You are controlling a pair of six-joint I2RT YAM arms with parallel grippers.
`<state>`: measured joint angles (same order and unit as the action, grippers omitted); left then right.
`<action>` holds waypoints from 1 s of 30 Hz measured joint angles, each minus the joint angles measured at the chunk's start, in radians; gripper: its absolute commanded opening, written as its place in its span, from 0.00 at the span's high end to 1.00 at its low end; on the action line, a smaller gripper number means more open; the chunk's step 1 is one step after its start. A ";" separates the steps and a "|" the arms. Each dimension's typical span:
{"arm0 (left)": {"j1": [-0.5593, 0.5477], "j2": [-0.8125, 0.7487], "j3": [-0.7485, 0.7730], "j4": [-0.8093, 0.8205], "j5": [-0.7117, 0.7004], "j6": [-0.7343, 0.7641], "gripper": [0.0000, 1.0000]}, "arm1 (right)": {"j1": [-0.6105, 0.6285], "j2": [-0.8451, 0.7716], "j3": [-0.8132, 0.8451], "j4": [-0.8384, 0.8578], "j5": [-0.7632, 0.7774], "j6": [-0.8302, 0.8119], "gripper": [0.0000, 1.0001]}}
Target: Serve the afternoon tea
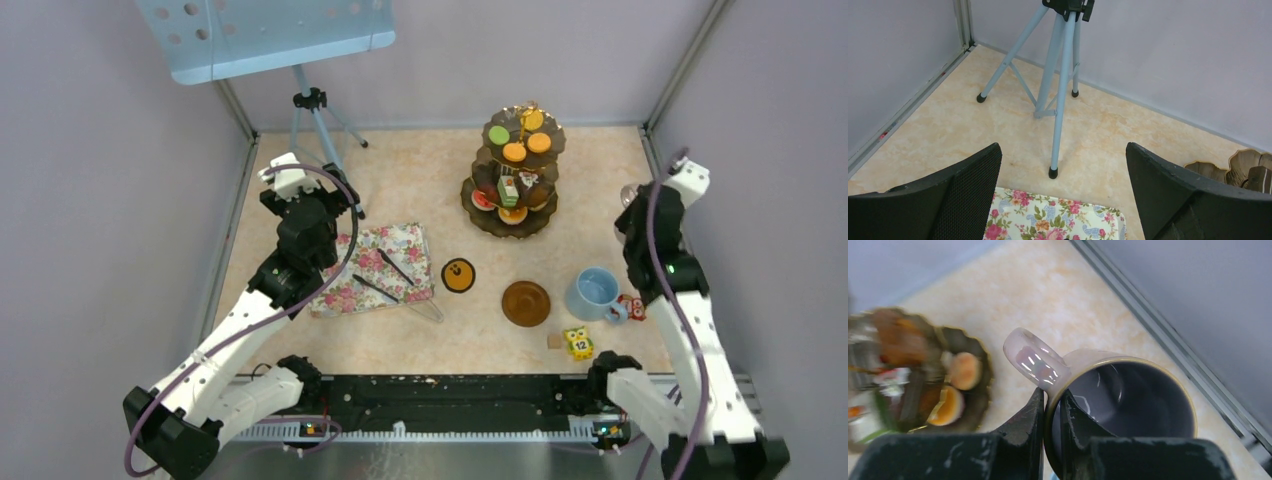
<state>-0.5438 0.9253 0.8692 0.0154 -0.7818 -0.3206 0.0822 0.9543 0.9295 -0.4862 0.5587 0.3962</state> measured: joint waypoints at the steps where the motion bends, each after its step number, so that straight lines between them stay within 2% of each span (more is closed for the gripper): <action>1: 0.000 0.000 0.000 0.000 0.000 0.000 0.01 | 0.000 -0.062 -0.003 0.010 -0.028 -0.013 1.00; 7: 0.000 0.000 0.000 0.000 0.001 0.000 0.01 | 0.000 -0.463 -0.090 0.136 -0.339 -0.101 1.00; 10: 0.000 0.000 0.000 0.000 0.005 0.000 0.01 | 0.000 -0.536 -0.093 0.163 -0.529 -0.135 1.00; 14: 0.000 0.000 0.000 0.000 0.008 0.000 0.01 | 0.000 -0.476 -0.062 0.142 -0.828 -0.167 1.00; 18: 0.000 0.000 0.000 -0.001 0.005 0.000 0.01 | 0.001 -0.325 -0.025 0.149 -1.124 -0.148 1.00; 20: 0.000 0.000 0.000 0.000 -0.001 0.000 0.01 | 0.026 -0.248 -0.023 0.166 -1.226 -0.123 1.00; 22: 0.000 0.000 0.000 -0.001 -0.008 0.000 0.01 | 0.098 -0.181 -0.011 0.145 -1.225 -0.127 1.00; 24: 0.000 0.000 0.000 0.000 -0.018 0.000 0.01 | 0.262 -0.095 0.038 0.088 -1.130 -0.153 1.00; 28: 0.000 -0.001 0.000 -0.001 -0.028 0.000 0.01 | 0.661 0.106 0.175 0.003 -0.776 -0.200 1.00; 30: 0.000 -0.003 0.000 -0.001 -0.034 0.000 0.01 | 0.792 0.216 0.232 -0.004 -0.622 -0.200 1.00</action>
<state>-0.5438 0.9226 0.8692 0.0143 -0.8162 -0.3210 0.8738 1.1698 1.1614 -0.4900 -0.0631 0.1963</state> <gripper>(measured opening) 0.987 0.101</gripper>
